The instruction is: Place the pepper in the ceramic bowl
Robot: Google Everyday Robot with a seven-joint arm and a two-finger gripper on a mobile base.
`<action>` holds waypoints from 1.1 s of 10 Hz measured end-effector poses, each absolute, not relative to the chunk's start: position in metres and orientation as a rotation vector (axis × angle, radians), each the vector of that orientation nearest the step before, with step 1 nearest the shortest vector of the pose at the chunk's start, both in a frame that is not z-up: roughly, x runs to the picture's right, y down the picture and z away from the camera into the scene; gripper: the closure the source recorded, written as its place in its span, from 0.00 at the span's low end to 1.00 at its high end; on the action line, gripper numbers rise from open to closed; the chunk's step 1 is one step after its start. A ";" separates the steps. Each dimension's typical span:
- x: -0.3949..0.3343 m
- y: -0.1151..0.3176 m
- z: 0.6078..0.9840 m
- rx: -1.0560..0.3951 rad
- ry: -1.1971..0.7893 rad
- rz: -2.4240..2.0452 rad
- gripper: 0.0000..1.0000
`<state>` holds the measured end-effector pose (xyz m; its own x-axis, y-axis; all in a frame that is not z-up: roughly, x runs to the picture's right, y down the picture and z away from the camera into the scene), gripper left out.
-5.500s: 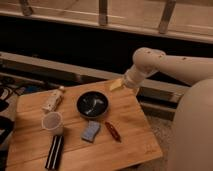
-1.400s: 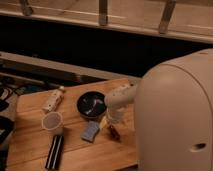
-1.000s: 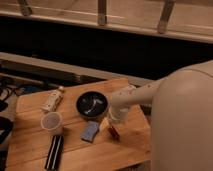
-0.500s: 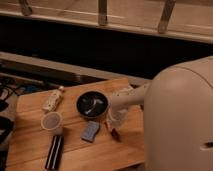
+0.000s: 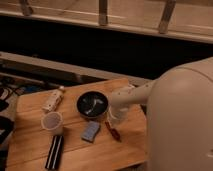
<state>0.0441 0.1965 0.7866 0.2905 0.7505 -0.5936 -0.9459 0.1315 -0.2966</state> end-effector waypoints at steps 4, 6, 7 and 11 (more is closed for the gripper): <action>0.045 0.187 0.777 -0.681 0.307 1.261 0.57; 0.041 0.198 0.785 -0.715 0.342 1.249 0.35; 0.041 0.202 0.791 -0.746 0.378 1.233 0.27; 0.038 0.207 0.800 -0.787 0.429 1.220 0.20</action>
<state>0.0384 0.2069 0.7995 0.3116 0.6657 -0.6781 -0.9436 0.1326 -0.3034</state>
